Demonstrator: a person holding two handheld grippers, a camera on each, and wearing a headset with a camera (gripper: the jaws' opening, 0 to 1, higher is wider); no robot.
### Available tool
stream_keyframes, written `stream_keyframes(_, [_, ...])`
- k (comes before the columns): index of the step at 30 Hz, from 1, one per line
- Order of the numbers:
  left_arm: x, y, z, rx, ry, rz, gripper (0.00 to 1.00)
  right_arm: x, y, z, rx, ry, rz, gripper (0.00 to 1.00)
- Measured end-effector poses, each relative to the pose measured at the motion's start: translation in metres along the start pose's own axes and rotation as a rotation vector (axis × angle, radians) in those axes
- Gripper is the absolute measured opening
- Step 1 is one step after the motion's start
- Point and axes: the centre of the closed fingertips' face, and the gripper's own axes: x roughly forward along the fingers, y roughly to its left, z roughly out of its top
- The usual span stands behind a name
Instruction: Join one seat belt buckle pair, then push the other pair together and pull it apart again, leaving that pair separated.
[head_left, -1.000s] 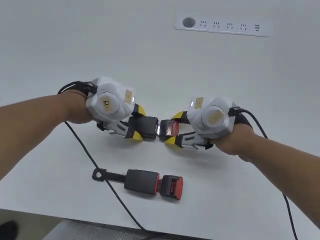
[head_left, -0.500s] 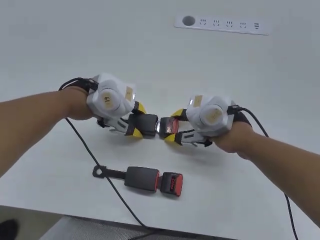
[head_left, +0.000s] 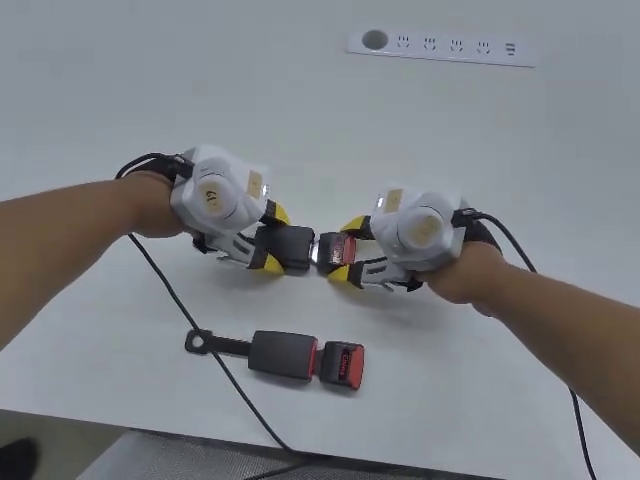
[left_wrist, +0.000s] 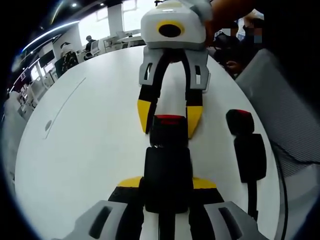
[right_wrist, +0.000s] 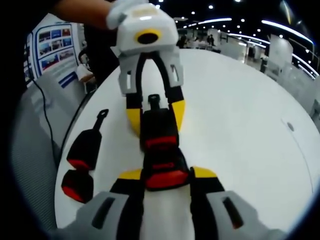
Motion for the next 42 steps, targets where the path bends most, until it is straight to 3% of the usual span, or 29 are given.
stream_keyframes(12, [0.0, 0.001, -0.001, -0.004, -0.01, -0.002, 0.35, -0.001, 0.0, 0.0, 0.0, -0.011, 0.002, 0.35])
stream_keyframes(23, [0.0, 0.001, 0.0, -0.009, -0.01, -0.001, 0.35, -0.013, -0.004, -0.014, -0.008, -0.007, 0.002, 0.35])
stream_keyframes(30, [0.0, 0.001, 0.0, -0.01, -0.007, -0.001, 0.35, -0.014, -0.003, -0.014, -0.005, -0.019, -0.012, 0.35])
stream_keyframes(42, [0.0, 0.001, 0.001, -0.019, -0.011, 0.0, 0.36, -0.034, -0.006, -0.032, -0.005, -0.019, -0.015, 0.35])
